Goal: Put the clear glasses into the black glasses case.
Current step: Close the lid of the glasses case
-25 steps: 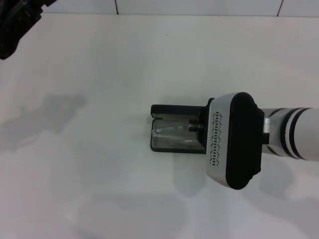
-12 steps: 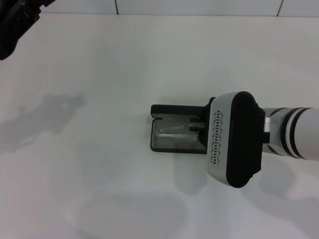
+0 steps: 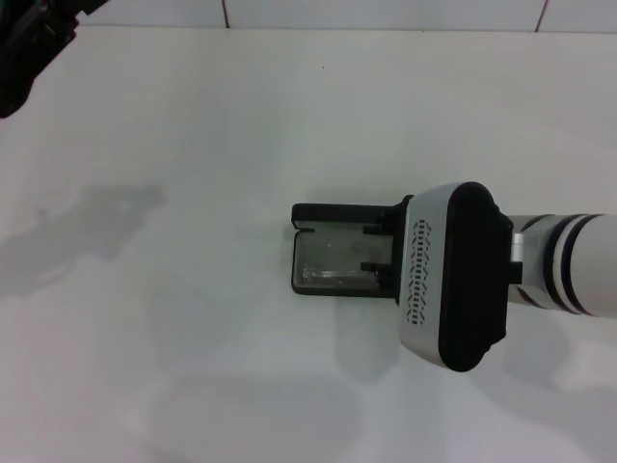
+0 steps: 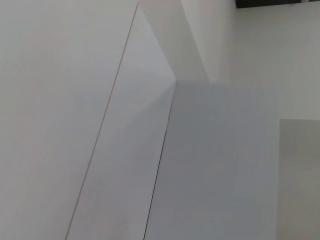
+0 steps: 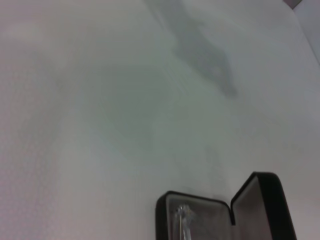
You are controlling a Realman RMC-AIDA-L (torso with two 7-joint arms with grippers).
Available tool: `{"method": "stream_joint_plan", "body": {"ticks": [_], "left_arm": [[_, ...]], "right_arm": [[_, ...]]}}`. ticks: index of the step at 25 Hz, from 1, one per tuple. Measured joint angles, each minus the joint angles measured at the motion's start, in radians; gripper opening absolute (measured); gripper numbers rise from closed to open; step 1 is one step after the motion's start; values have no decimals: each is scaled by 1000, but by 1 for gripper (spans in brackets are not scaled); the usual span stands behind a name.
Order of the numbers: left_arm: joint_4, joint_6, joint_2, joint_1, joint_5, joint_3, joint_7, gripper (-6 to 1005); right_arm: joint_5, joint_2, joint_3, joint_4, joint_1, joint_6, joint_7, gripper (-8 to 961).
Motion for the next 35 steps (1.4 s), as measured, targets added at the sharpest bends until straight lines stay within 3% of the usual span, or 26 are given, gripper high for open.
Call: {"method": "stream_joint_plan", "body": {"ticks": [4, 8, 9, 13, 16, 21, 25, 30, 32, 33, 35], "left_arm": [[0, 13, 0, 3, 3, 0, 1, 142], [8, 22, 8, 5, 7, 3, 1, 144], [17, 23, 10, 3, 9, 5, 1, 144], [57, 19, 6, -20, 47, 6, -6, 146], [68, 11, 3, -49, 84, 5, -14, 147], [73, -31, -8, -130, 201, 7, -42, 149], [74, -123, -48, -219, 365, 8, -66, 151], [53, -259, -100, -283, 563, 16, -70, 153], [33, -287, -103, -295, 582, 32, -67, 230], [-28, -359, -103, -328, 591, 93, -55, 269], [-55, -414, -104, -344, 590, 133, -47, 266]], "right_arm": [[94, -7, 24, -54, -28, -15, -6, 333], [255, -12, 111, -100, -44, -99, -53, 331], [469, -13, 234, -124, -65, -225, -140, 331], [845, -13, 513, -118, -108, -480, -280, 329], [985, -14, 699, -95, -128, -662, -325, 328], [1120, -14, 1005, 7, -158, -953, -380, 326], [1101, -13, 1251, 87, -224, -1051, -424, 327], [1063, -12, 1353, 155, -259, -1090, -447, 333], [1063, -12, 1396, 204, -269, -1104, -464, 335], [1063, -12, 1421, 232, -271, -1111, -475, 336], [1059, -12, 1457, 279, -272, -1129, -495, 338]]}}
